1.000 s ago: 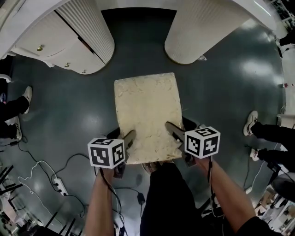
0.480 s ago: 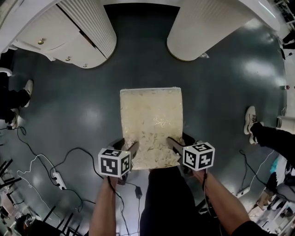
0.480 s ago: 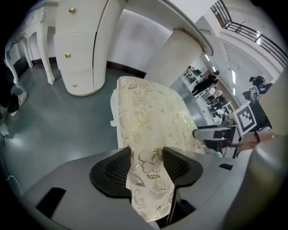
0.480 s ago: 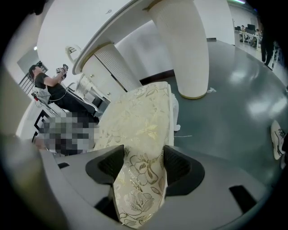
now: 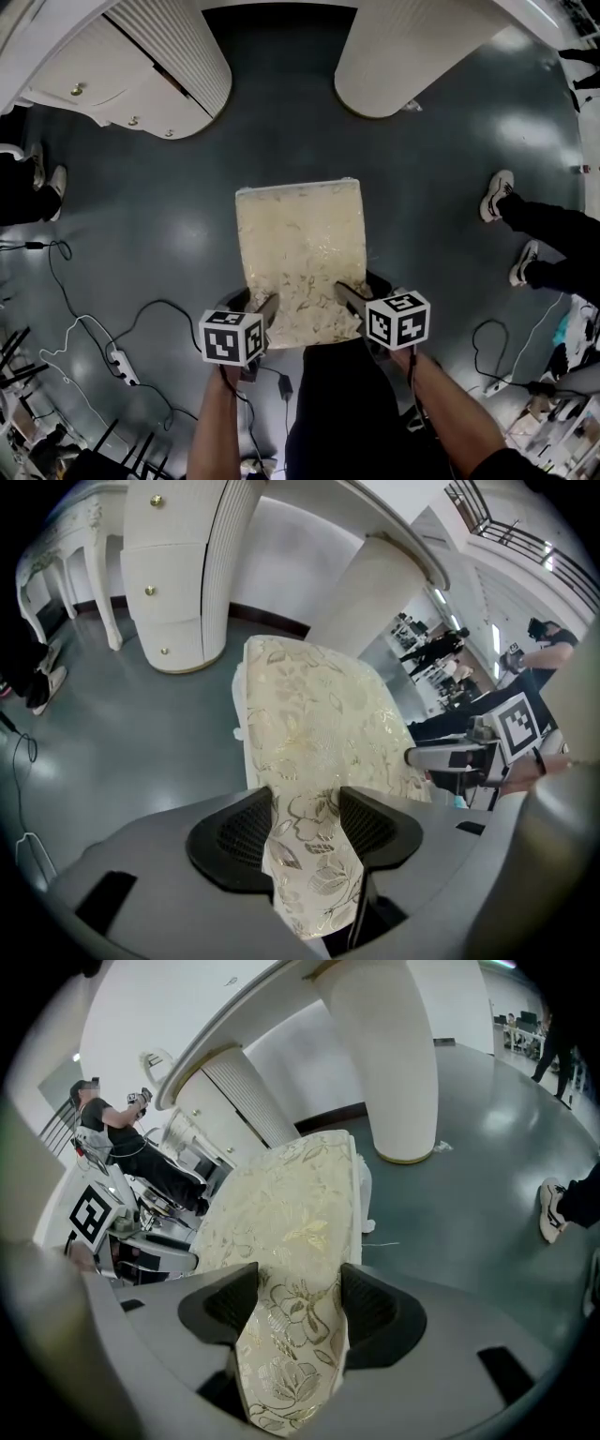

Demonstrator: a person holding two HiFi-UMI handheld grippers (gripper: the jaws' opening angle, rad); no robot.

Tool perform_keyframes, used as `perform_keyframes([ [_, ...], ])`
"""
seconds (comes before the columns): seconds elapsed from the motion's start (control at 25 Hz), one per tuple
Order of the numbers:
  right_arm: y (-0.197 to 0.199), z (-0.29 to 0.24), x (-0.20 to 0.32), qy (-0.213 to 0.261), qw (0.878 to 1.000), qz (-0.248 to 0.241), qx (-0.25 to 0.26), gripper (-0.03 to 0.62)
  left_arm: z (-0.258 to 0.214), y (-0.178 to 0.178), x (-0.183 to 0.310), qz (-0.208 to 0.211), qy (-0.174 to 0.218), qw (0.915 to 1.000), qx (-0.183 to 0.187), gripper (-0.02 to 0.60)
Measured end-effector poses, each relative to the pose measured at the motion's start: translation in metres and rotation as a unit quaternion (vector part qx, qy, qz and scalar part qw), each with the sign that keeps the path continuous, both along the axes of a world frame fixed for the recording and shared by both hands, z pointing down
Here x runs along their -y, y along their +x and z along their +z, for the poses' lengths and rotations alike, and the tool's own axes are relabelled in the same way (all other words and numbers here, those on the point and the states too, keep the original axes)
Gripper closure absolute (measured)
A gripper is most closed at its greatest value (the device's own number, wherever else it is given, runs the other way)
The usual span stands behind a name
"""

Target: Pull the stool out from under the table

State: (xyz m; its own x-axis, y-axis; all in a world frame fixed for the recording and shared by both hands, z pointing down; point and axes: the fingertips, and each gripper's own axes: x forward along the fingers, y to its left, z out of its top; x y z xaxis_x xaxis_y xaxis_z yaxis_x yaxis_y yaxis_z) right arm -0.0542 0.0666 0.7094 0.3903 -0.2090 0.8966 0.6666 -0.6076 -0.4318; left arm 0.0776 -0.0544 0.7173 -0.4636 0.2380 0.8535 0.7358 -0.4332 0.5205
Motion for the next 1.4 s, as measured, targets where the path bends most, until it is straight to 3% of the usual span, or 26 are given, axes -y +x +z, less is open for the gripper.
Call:
perform_keyframes([
  [0.36,-0.003,0.003,0.001,0.006,1.000,-0.014,0.013,0.313,0.001,-0.001,0.004,-0.013,0.006,0.9998,-0.012,0.331],
  [0.56,-0.005,0.002,0.002,0.010,1.000,-0.010,0.013,0.312,-0.001,0.002,0.012,-0.072,0.008,0.9973,-0.012,0.319],
  [0.68,-0.007,-0.004,-0.004,-0.018,0.999,-0.026,0.029,0.313,-0.004,0.007,0.022,-0.108,0.023,0.9936,-0.025,0.321],
  [0.88,-0.004,-0.029,-0.017,-0.072,0.996,-0.049,0.029,0.313,-0.024,0.016,0.038,-0.097,0.041,0.9916,-0.075,0.350],
  [1.08,0.016,-0.065,-0.014,-0.089,0.994,-0.068,0.000,0.313,-0.064,0.015,0.020,-0.102,0.014,0.9913,-0.082,0.360],
  [1.4,0.078,-0.136,-0.008,-0.110,0.988,-0.081,-0.071,0.313,-0.138,0.012,-0.036,-0.128,-0.057,0.9863,-0.088,0.437],
])
